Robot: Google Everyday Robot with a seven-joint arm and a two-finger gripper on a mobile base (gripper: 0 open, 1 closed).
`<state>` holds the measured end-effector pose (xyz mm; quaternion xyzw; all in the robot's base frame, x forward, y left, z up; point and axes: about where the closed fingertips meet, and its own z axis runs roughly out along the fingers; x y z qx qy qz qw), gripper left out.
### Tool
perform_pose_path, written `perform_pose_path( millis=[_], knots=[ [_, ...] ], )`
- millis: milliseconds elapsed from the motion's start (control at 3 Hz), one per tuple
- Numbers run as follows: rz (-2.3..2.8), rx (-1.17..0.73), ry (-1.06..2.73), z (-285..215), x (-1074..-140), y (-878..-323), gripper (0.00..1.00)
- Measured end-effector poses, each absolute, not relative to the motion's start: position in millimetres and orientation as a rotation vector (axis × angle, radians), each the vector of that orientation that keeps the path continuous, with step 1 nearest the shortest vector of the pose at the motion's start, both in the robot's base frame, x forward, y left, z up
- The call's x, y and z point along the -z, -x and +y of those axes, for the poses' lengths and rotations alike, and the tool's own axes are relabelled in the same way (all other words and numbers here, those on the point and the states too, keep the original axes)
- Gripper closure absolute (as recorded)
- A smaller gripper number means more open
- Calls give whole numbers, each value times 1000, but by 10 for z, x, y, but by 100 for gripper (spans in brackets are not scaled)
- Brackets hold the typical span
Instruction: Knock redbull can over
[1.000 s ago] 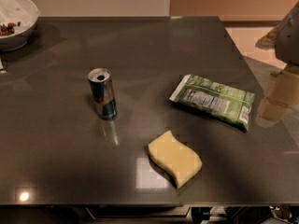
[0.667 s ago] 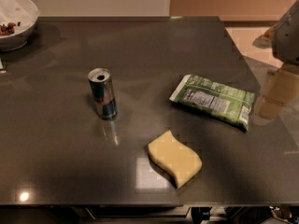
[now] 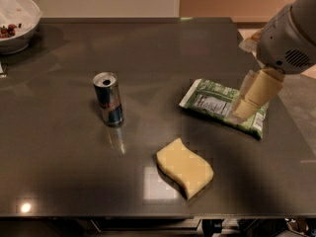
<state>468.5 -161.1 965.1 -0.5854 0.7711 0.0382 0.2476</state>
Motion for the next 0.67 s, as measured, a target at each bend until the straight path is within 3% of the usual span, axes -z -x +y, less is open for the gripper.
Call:
perform_pose_path(
  millis=[667],
  knots=[
    [1920,-318,1552,-705,-9499,-4972,0]
  ],
)
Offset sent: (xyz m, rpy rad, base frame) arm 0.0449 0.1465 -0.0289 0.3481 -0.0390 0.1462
